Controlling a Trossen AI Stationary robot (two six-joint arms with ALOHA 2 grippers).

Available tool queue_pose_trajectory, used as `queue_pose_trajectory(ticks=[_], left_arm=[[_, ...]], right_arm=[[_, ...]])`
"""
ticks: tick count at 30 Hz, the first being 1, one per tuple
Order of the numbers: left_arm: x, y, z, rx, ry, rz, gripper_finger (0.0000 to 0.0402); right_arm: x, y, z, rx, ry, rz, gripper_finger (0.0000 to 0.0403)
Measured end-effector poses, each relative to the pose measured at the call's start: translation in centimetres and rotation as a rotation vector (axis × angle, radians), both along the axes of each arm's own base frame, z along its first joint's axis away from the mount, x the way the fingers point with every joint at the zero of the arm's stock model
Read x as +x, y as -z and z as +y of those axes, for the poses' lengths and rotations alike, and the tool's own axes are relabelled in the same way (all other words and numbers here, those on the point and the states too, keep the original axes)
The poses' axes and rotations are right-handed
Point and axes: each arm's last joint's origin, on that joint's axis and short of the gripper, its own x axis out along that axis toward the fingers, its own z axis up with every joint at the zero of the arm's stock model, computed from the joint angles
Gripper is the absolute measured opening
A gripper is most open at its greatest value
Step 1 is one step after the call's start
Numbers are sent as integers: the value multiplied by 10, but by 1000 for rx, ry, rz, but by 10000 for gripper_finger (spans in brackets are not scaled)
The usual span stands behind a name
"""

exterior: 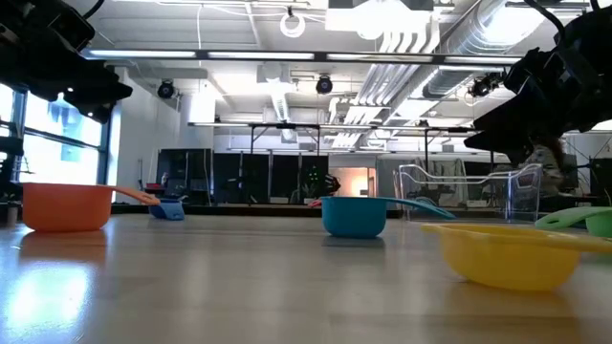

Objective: Nest measuring cups in basket

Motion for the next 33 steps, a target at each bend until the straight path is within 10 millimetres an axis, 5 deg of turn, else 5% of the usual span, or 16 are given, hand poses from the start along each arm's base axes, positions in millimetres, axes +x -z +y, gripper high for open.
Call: queue_pose_trajectory(ticks=[33], left_arm=[[1,-14,0,-181,-17,-128,113]], right_arm=[[0,0,0,0,0,0,220]])
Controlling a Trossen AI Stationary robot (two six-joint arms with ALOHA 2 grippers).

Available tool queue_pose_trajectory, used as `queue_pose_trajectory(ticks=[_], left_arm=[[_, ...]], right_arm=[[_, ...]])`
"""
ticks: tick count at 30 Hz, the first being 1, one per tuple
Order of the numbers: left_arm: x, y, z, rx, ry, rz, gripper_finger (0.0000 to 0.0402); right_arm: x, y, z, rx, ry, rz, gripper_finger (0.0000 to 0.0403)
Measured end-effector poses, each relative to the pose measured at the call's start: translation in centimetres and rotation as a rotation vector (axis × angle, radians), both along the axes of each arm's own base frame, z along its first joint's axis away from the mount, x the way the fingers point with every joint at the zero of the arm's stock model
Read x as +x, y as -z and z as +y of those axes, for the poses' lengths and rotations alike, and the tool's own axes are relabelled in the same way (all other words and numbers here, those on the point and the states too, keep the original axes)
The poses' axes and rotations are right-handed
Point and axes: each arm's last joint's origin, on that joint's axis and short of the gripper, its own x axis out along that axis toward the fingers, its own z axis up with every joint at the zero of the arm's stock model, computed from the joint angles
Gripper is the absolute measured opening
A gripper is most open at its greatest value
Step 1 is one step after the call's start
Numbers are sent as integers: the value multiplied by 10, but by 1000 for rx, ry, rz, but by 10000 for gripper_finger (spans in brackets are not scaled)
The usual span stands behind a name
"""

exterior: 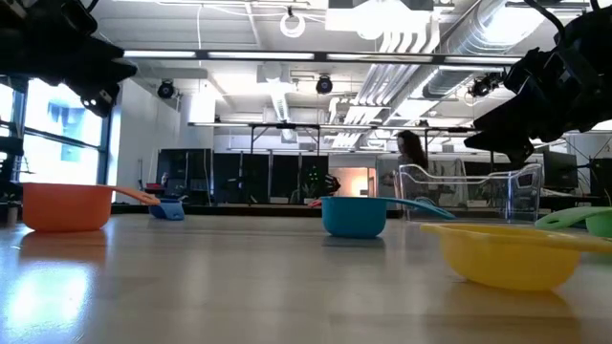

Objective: Nest measuring cups in basket
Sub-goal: Move the purple measuring cup to the top center of the table

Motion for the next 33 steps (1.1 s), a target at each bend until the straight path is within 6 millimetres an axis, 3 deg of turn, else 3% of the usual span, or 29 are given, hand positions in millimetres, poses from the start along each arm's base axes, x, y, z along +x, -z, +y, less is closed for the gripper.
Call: queue_pose_trajectory(ticks=[10,15,20,33], left_arm=[[-12,-50,4,-116,-64,-148,113],[-13,-75,7,-93,-134,-150,113],[-5,-89,7,-24,-207,-56,113],[7,-129,4,22,-203,258,113]], right_arm=[[0,0,0,0,0,0,220],[0,0,0,0,0,0,220],[0,0,0,0,0,0,220],[0,0,0,0,0,0,220]])
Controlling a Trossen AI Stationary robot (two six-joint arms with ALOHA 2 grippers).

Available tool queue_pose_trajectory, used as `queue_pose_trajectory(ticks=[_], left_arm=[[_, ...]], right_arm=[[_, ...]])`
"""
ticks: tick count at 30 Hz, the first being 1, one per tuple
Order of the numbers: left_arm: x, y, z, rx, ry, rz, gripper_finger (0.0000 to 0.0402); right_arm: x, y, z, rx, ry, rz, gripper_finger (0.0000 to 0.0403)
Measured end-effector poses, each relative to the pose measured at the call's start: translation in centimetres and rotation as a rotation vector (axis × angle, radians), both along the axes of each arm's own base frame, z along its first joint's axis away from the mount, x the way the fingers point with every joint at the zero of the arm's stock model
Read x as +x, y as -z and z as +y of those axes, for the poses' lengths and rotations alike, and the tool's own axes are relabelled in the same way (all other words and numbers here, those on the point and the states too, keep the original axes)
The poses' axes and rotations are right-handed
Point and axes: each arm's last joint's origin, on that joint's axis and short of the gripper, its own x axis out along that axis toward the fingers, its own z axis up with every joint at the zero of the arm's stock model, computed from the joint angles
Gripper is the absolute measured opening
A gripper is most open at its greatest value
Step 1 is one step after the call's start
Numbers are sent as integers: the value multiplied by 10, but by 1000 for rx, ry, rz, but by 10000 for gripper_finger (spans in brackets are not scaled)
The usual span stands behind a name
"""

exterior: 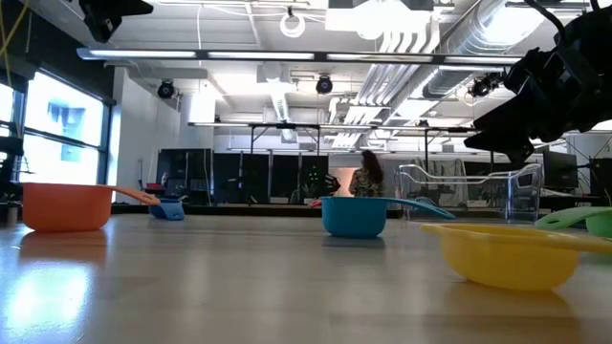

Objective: Nest measuring cups in basket
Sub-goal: Move the purple measuring cup to the top center of the table

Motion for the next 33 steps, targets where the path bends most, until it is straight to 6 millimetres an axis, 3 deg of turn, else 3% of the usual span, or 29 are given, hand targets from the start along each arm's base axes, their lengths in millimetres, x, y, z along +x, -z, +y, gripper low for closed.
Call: queue_pose_trajectory(ticks=[15,22,33], left_arm=[[-14,-46,-1,-198,44,164,113],[-7,-61,-4,-316,71,177,113],[18,-48,-17,-484,112,461,113]], right_arm=[[0,0,0,0,0,1,220],[0,0,0,0,-1,1,220],[0,0,0,0,0,3,220]])
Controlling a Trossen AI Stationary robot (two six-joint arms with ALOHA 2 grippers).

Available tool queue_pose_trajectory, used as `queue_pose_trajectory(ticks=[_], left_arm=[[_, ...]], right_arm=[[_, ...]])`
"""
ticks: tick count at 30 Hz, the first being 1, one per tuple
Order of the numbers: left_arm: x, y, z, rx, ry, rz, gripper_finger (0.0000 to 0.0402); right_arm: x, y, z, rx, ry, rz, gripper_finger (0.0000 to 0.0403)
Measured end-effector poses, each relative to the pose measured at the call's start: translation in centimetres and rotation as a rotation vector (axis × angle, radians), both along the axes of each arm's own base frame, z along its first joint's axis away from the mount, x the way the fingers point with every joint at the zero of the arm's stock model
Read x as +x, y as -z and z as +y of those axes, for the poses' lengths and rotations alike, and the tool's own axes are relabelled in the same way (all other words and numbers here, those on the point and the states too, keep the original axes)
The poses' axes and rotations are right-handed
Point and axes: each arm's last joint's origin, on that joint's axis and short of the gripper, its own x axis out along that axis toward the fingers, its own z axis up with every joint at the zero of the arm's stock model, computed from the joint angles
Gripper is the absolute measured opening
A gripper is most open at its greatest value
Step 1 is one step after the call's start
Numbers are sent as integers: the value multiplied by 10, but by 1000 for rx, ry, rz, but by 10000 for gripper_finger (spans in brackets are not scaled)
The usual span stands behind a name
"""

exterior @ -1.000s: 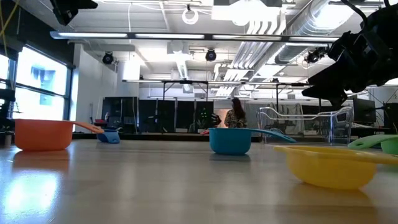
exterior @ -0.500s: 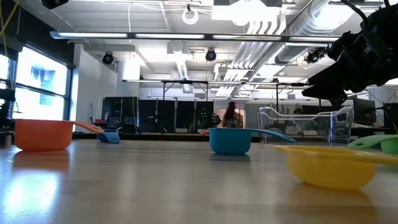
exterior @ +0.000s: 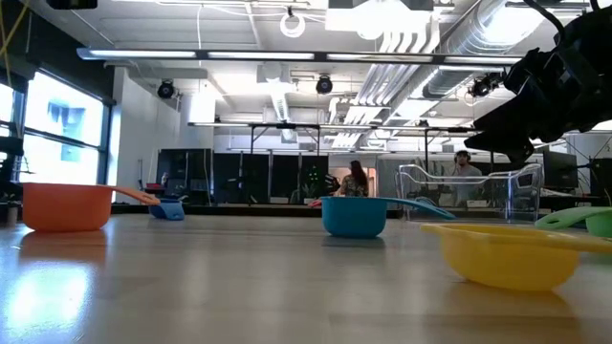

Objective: Nest measuring cups in basket
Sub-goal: Move the purple measuring cup to the top center of the table

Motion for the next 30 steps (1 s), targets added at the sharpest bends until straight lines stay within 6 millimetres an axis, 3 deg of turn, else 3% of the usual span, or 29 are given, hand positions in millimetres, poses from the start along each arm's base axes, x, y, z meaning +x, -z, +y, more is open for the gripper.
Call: queue_pose_trajectory(ticks=[12,30], left_arm=[[32,21,-36,-4,113,202,113],[36,49,-104,-5,210,418,113]], right_arm=[[0,0,0,1,0,5,220],[0,0,0,78,19,-1,220]])
